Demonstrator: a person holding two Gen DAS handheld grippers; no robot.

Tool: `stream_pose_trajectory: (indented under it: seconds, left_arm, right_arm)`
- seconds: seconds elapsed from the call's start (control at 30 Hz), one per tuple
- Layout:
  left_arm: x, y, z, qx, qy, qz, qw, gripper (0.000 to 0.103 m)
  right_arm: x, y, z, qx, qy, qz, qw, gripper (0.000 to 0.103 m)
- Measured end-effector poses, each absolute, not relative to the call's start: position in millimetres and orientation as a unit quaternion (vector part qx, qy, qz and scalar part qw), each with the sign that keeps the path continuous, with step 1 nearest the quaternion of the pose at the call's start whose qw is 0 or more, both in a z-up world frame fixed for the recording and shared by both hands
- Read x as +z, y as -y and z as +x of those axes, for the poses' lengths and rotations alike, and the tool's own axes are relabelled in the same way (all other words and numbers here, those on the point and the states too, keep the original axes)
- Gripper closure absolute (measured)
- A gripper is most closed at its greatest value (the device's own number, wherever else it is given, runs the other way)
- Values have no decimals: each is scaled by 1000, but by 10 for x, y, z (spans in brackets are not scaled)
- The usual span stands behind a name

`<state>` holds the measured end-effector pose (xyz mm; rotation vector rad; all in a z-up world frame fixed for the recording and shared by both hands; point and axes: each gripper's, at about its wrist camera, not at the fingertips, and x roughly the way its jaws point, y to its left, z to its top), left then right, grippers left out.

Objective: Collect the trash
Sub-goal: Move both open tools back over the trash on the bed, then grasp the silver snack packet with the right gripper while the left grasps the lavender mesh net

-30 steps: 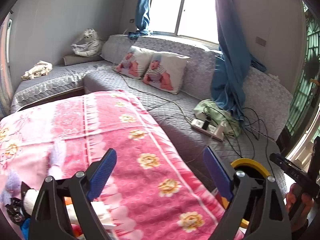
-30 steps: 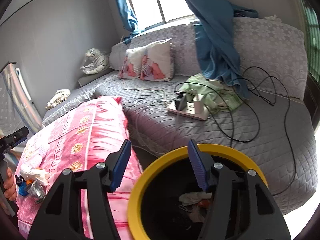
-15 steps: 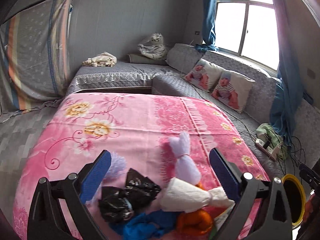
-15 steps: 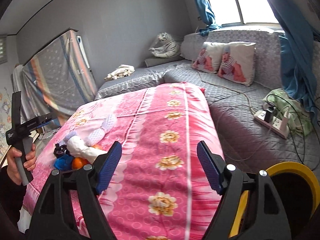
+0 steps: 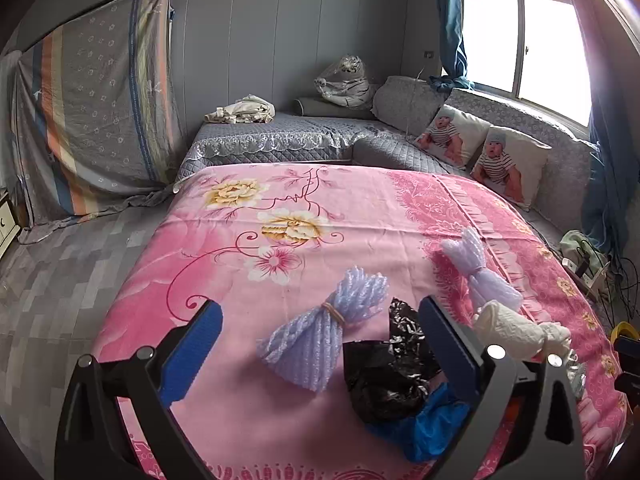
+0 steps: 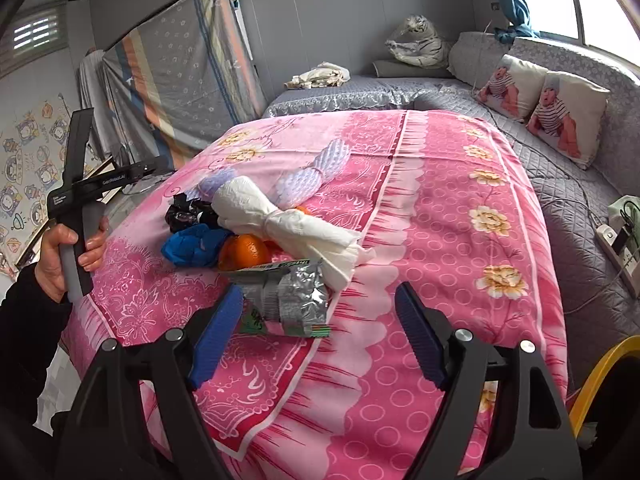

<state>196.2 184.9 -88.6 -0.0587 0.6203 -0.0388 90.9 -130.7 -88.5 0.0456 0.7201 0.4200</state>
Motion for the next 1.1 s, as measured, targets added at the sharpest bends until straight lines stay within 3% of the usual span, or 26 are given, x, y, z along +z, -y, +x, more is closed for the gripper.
stream_pose_trajectory:
  seconds: [1.1]
  left_arm:
    - [-1412, -1508, 2802, -59, -402, 36, 913, 11]
  right_arm:
    - [-1216, 865, 1189, 224, -405, -13, 886, 29]
